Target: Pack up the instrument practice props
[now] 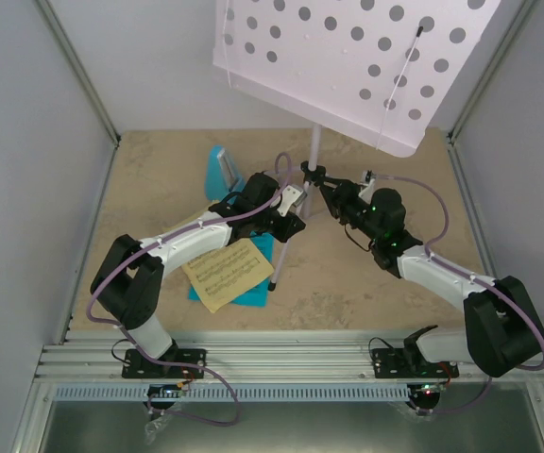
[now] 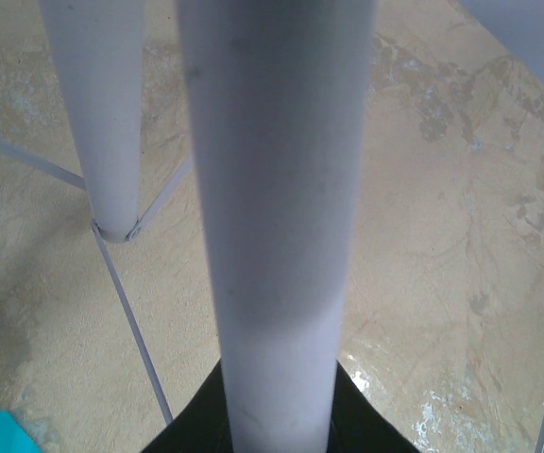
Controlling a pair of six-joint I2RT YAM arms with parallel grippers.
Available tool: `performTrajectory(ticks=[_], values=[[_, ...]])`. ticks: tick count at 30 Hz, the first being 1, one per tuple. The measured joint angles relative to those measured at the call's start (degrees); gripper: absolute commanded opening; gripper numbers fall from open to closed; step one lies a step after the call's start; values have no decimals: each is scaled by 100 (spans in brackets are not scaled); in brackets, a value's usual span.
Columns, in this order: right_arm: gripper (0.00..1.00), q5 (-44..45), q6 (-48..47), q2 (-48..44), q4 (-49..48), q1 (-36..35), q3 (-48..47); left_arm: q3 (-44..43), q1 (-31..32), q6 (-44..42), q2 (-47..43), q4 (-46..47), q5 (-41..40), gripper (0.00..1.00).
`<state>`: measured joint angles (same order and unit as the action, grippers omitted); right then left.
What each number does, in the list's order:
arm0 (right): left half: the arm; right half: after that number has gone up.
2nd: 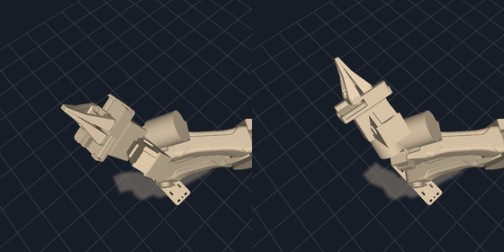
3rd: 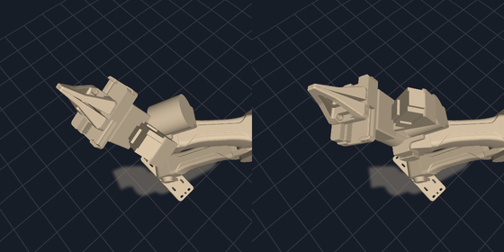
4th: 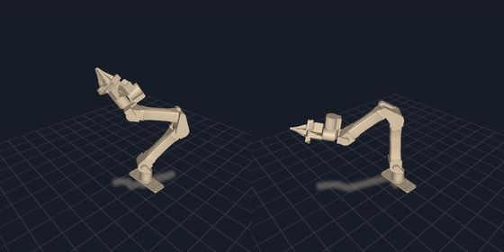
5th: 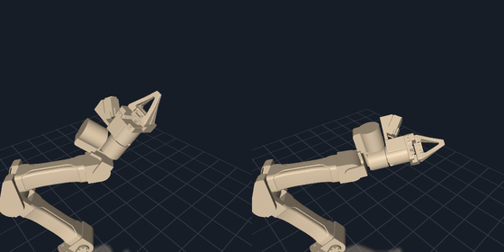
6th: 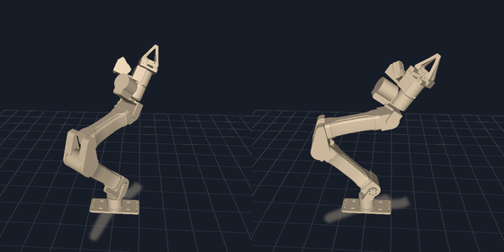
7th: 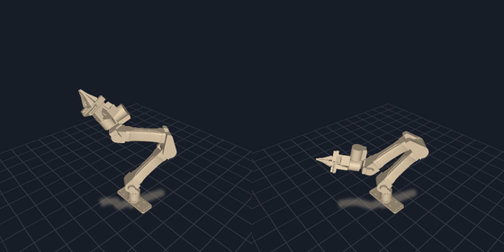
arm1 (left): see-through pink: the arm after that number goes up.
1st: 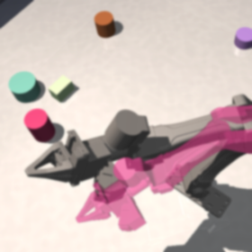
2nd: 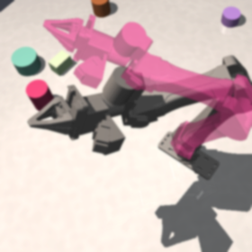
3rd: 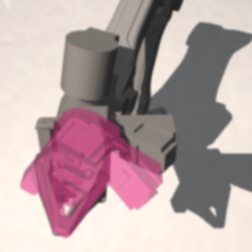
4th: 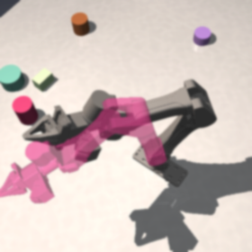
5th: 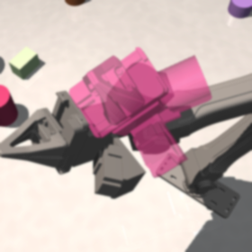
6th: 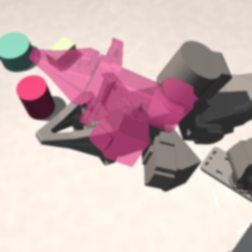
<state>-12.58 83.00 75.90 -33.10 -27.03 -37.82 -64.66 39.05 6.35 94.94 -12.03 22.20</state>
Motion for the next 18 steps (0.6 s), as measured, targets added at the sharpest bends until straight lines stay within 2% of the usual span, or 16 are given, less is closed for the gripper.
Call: performTrajectory(ticks=[2, 7, 13, 18], values=[[33, -2, -87, 0, 39, 15, -7, 0, 0, 0, 0, 0, 0, 0], [19, -2, -599, 0, 157, 35, -114, 0, 0, 0, 0, 0, 0, 0], [6, 4, -1864, -52, 363, 37, -234, 0, 0, 0, 0, -2, 26, 0], [1, 48, -3047, -267, 490, 39, -146, 0, 26, -15, -4, -4, 155, 0]])
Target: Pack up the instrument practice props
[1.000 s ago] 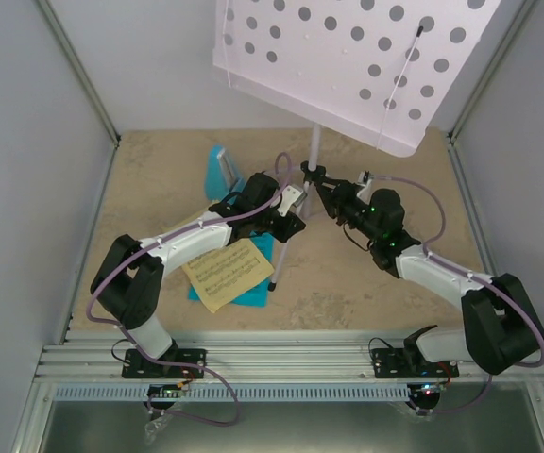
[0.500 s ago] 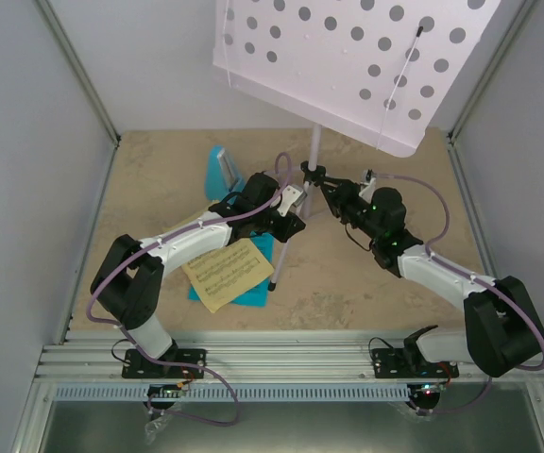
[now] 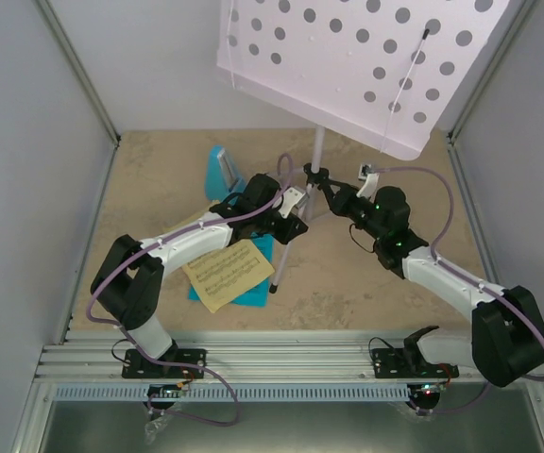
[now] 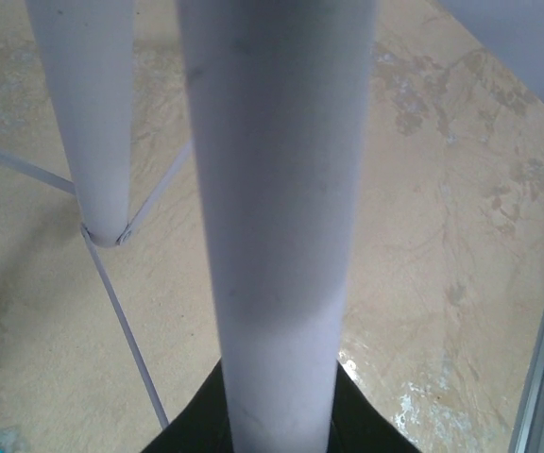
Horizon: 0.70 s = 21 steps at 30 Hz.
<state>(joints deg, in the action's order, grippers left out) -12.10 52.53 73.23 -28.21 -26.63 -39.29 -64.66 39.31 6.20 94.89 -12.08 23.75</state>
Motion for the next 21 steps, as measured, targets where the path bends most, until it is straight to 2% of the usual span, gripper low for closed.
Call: performTrajectory(ticks=[6, 9, 16, 21], values=[[1, 83, -2068, -195, 214, -33, 28, 0, 28, 0, -4, 2, 133, 0], [2, 367, -3543, -275, 518, -210, -85, 0, 28, 0, -4, 0, 168, 0], [8, 1893, -7521, -522, 811, -966, -129, 0, 35, -39, -96, -24, 295, 0], [7, 3058, -9731, -317, 573, -1462, -131, 0, 26, -39, -96, -31, 295, 0]])
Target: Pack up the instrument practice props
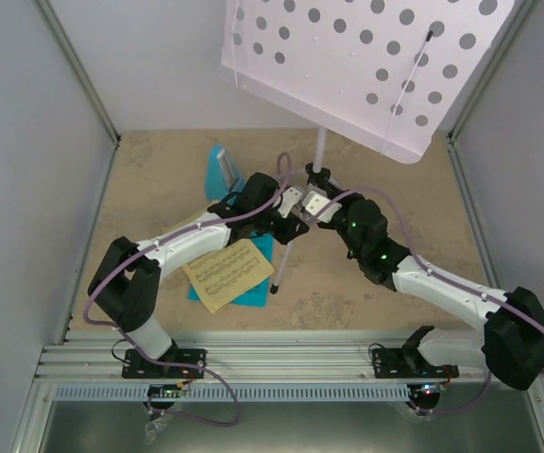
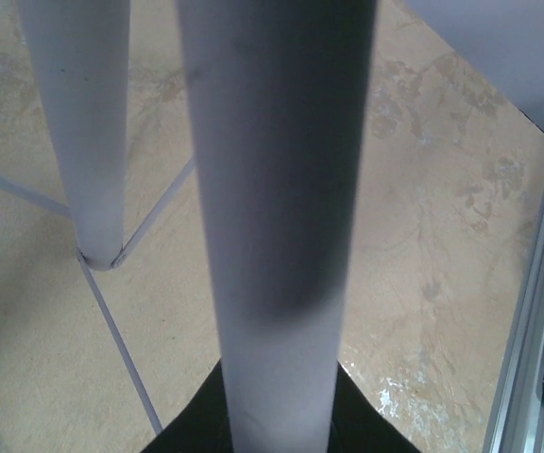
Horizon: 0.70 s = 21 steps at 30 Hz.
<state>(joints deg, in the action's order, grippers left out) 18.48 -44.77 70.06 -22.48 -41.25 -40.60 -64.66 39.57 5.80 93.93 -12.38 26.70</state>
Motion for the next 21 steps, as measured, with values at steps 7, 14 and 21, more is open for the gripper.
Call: performTrajectory(ticks=[7, 14, 21], values=[[42, 643, -1478, 227, -470, -245, 2, 0, -35, 24, 0, 31, -63, 0], [82, -492, -160, -1226, -507, -216, 317, -2, -35, 22, 0, 35, -85, 0], [93, -1478, 2868, -2085, -1362, 295, 1421, -9, -35, 24, 0, 35, -90, 0]])
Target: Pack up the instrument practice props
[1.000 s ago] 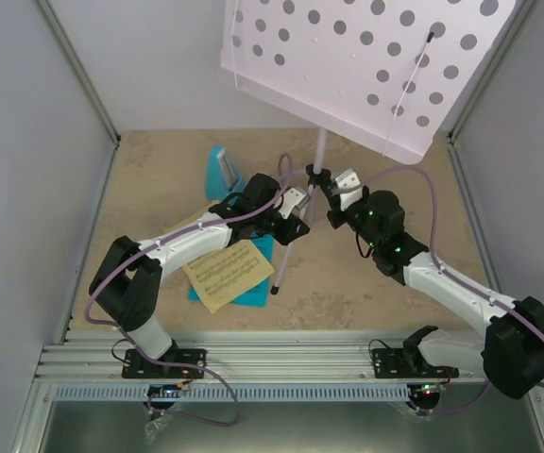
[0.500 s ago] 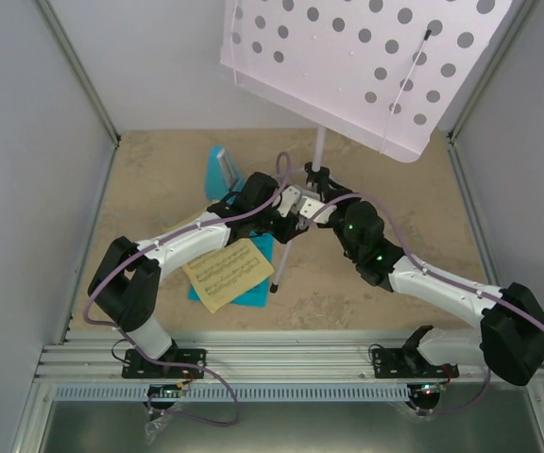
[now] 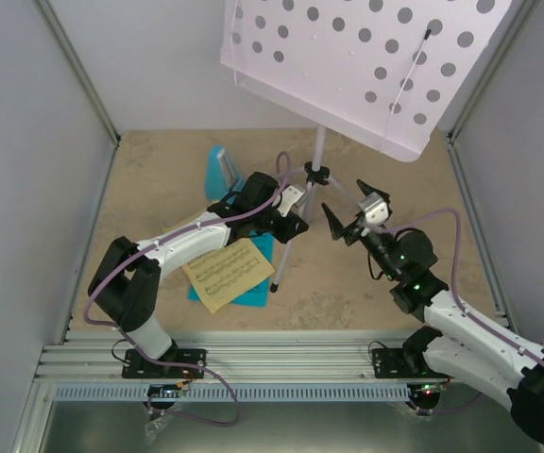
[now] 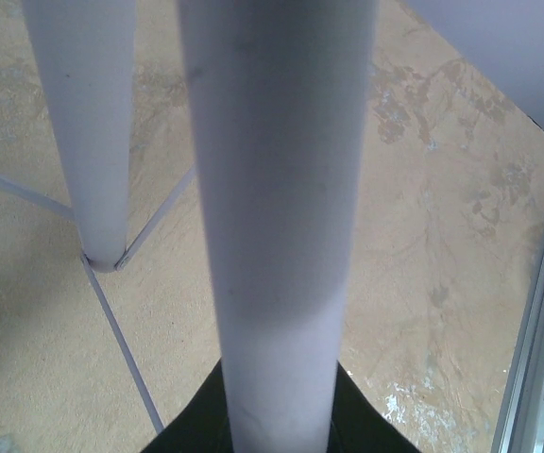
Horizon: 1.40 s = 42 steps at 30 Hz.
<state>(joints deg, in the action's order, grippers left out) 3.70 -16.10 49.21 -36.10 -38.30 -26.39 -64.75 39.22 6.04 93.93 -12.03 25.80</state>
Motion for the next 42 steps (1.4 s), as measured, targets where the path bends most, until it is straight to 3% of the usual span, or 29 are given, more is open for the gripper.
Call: performTrajectory(ticks=[4, 7, 11, 18, 27, 34, 42], values=[[88, -286, 2197, 173, 101, 568, 63, 0, 0, 0, 0, 0, -2, 0], [93, -667, 3842, 284, 94, 984, 37, -2, 0, 0, 0, 0, 0, 0], [92, -1108, 6063, 573, 426, 1220, -234, -2, 0, 0, 2, 0, -2, 0], [98, -2059, 8769, 1392, 52, 1281, -267, -2, 0, 0, 2, 0, 0, 0], [96, -2697, 10056, 2398, -452, 1285, -505, -2, 0, -2, 2, 0, -2, 0], [84, -2688, 10306, 2450, -717, 1292, -603, -2, 0, -2, 2, 0, -2, 0], [35, -2636, 10511, 2583, -922, 1307, -634, -4, 0, -2, 2, 0, -2, 0]])
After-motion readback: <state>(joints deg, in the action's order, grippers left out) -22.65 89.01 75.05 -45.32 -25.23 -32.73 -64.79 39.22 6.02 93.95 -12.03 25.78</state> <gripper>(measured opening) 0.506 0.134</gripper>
